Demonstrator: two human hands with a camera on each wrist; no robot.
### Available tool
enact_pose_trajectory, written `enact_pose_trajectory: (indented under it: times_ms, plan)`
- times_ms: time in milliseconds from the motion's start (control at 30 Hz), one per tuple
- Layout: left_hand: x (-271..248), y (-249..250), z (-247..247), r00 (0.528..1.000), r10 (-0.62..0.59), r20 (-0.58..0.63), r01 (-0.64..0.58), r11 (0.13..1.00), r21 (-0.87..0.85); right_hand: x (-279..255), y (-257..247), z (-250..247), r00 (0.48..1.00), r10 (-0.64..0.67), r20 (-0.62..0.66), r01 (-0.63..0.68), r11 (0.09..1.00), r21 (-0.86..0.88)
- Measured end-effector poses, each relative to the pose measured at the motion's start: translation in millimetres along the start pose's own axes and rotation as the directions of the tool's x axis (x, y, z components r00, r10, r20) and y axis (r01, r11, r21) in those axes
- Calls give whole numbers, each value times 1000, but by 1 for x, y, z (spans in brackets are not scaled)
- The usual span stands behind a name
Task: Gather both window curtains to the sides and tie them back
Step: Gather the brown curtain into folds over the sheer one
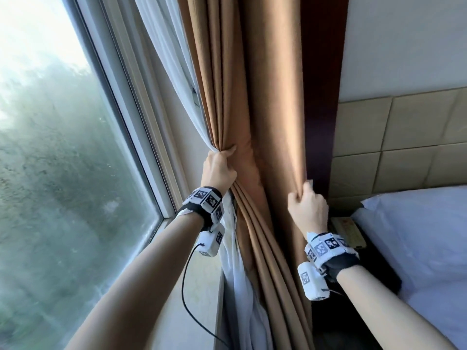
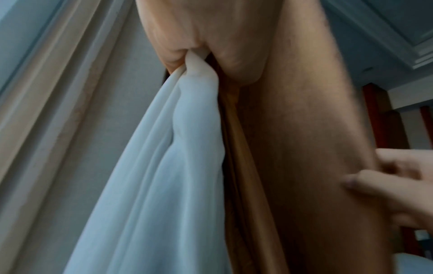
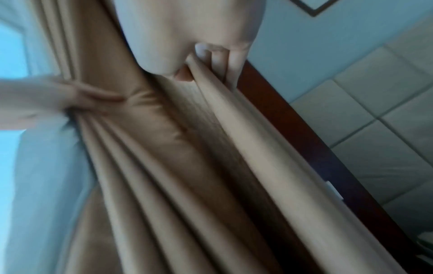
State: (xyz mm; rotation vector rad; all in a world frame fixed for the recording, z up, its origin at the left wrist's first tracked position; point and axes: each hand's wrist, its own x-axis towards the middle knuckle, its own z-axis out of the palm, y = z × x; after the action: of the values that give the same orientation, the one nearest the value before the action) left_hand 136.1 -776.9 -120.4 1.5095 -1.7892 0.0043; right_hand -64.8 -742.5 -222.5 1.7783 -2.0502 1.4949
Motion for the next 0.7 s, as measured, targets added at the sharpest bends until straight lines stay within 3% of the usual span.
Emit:
enact_pose_trajectory:
  times_ms: [100,300,367,467,533,600,633,700]
  plan:
    - [-8,16,13,999,53,10,-53,998,-32,-19,-17,6,974,-194,121,200,979,-44]
    - [-16,29,16,994,105,-18,-107,991,-78,-37,-51,22,938,-170,301,234,953,-191]
    - [-20,29,14,995,93,-23,-95,987,-126,-41,-63,22,907,-207,368,304,925,-227]
    - [-21,21,10,996,83,-14,-84,989,-118,-39,-70,13,830,-242,503,359,921,-149]
    - [-19,14,5,997,72,5,-72,995,-72,-28,-62,9,761,-225,608,304,952,-29]
    - [-19,9,0,999,52,6,-52,998,-43,-11,-46,12,730,-186,658,127,983,136]
    - [-18,7,-3,998,69,-5,-69,996,-52,-1,-36,13,751,-164,640,43,979,200]
    - [-17,2,-5,989,145,-23,-146,988,-51,22,-19,13,843,-70,534,-86,961,262]
